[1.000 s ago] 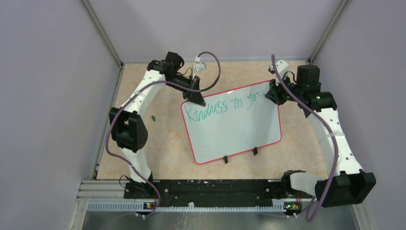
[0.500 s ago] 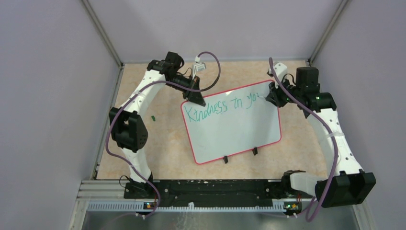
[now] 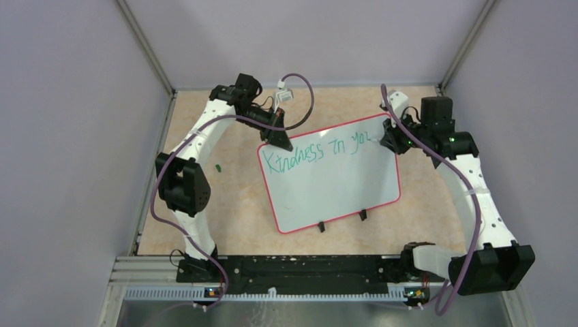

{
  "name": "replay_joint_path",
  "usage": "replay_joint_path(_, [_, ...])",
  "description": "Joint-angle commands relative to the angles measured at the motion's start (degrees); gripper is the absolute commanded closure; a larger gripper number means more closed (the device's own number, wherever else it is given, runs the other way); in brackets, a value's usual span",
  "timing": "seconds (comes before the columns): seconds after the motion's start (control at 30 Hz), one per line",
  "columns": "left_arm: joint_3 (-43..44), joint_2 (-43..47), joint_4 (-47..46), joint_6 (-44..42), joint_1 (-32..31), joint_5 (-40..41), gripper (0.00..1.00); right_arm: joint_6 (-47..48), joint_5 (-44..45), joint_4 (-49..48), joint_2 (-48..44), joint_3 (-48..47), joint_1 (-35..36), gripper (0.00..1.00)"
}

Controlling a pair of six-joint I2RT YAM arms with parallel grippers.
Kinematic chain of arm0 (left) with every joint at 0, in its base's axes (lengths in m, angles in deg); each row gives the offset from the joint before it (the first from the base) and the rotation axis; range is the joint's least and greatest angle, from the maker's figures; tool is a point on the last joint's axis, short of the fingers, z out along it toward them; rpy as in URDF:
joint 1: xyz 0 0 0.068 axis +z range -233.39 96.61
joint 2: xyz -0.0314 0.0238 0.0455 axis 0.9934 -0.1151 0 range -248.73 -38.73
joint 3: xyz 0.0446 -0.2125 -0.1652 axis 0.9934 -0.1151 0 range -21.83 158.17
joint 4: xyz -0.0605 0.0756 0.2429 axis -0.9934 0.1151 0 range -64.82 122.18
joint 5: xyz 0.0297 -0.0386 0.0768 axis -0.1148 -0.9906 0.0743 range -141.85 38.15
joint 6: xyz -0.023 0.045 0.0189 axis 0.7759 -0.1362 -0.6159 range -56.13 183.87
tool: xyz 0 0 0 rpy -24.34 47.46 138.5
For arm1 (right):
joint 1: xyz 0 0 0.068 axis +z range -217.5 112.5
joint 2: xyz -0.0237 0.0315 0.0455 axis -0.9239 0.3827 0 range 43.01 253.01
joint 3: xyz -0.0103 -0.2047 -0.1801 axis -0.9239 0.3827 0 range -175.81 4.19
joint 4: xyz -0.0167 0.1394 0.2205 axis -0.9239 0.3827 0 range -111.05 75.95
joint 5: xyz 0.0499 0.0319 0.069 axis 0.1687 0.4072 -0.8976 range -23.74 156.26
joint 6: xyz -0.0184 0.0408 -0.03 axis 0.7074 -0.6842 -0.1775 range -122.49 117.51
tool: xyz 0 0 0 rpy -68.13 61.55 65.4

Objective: Write a sentence on the whiteboard

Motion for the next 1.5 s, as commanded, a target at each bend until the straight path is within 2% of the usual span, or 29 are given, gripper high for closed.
replay_joint_path(0.0, [-0.47, 0.12, -1.11, -4.11, -0.45, 8.77, 1.0, -0.78, 3.01, -3.43, -0.16, -2.1, -0.78, 1.0])
replay_joint_path(0.63, [-0.52, 0.12, -1.01, -4.29, -0.4, 8.75, 1.0, -5.25, 3.29, -9.33, -0.66, -2.94, -0.76, 1.0])
replay_joint_path(1.47, [-0.13, -0.05, -1.05, -4.2, -0.42, 9.01, 1.0, 1.45, 1.42, 0.1, -0.15, -0.08, -0.88, 1.0])
